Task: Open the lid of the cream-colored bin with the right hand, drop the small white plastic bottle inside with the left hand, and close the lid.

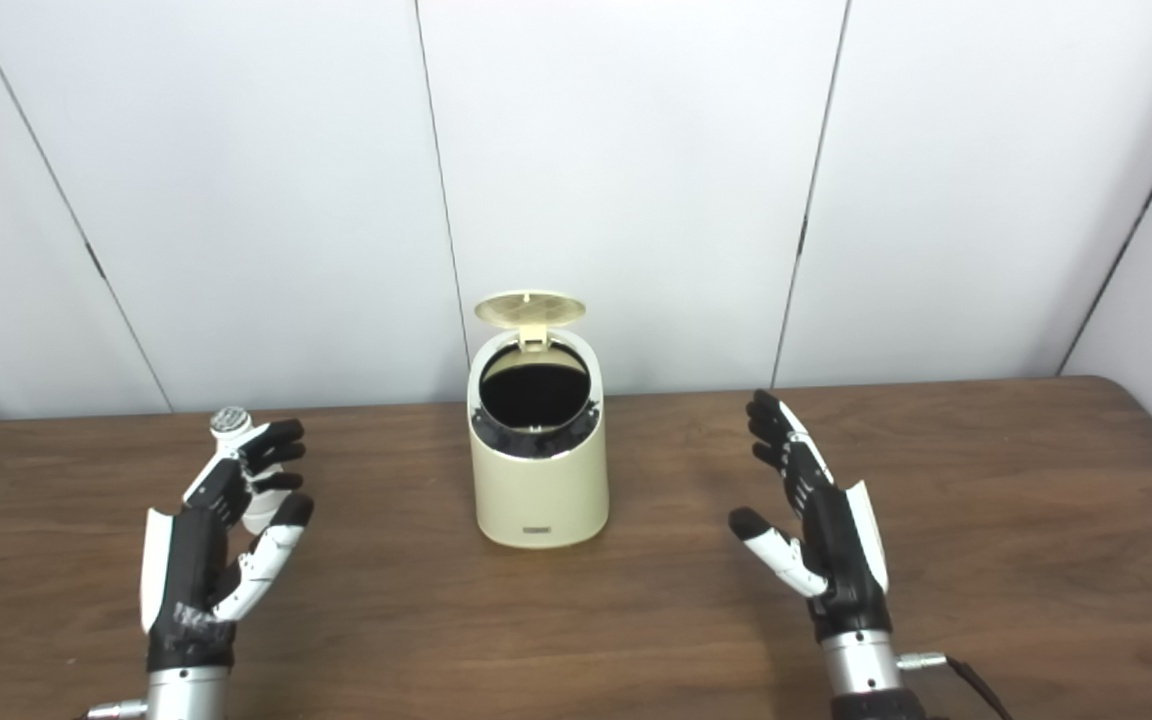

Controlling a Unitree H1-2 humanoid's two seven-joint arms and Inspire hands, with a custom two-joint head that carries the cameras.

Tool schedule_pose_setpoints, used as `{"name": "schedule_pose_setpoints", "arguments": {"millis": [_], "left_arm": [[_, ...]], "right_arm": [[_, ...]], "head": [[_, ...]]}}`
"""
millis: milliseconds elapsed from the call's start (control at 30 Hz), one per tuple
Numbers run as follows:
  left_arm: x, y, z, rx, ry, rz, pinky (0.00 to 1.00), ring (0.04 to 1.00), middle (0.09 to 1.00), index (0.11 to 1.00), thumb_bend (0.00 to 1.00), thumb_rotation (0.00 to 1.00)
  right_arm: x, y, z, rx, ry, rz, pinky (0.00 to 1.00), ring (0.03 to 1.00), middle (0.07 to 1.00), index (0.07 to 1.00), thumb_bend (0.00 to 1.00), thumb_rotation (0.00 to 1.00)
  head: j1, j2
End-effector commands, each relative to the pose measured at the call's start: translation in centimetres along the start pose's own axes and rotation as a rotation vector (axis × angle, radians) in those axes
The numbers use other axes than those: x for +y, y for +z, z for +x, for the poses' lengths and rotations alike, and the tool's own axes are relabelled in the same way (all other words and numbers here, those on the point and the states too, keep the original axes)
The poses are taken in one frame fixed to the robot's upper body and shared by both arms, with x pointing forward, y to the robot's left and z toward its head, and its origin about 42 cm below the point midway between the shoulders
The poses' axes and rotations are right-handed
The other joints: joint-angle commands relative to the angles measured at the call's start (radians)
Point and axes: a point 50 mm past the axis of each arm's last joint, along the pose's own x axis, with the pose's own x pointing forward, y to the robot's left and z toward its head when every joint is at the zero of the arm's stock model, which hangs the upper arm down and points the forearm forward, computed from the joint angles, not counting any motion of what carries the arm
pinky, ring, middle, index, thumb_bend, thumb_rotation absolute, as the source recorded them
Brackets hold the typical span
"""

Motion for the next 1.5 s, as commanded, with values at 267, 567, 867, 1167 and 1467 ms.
{"name": "schedule_pose_setpoints", "arguments": {"millis": [267, 567, 867, 1167, 1467], "left_arm": [[2.8, 3.3, 3.3, -0.158, 0.114, 0.084, 0.7, 0.772, 0.778, 0.765, 0.73, 0.43], [6.2, 6.2, 5.9, -0.24, 0.22, 0.159, 0.79, 0.803, 0.772, 0.72, 0.88, 0.22], [8.0, 7.1, 7.9, -0.175, 0.288, 0.194, 0.84, 0.869, 0.807, 0.771, 0.89, 0.27], [8.0, 4.7, 8.9, 0.003, 0.279, 0.148, 0.76, 0.841, 0.827, 0.807, 1.0, 0.32], [7.9, 1.8, 8.6, 0.101, 0.26, 0.137, 0.77, 0.862, 0.845, 0.832, 1.0, 0.32]], "right_arm": [[0.0, 2.1, 1.3, -0.092, -0.024, 0.003, 0.85, 0.89, 0.896, 0.898, 1.0, 0.79], [0.1, 1.8, 1.4, -0.097, -0.018, 0.009, 0.86, 0.893, 0.899, 0.897, 1.0, 0.79], [-0.2, 1.5, 1.3, -0.092, -0.013, 0.017, 0.87, 0.897, 0.904, 0.899, 1.0, 0.78], [-0.6, 1.6, 1.2, -0.09, -0.018, 0.013, 0.86, 0.892, 0.9, 0.898, 1.0, 0.78], [-0.6, 1.9, 1.1, -0.092, -0.014, 0.026, 0.88, 0.9, 0.908, 0.911, 1.0, 0.76]], "head": [[0.011, 0.001], [0.024, 0.002], [0.045, -0.002], [0.078, -0.009], [0.083, -0.01]]}}
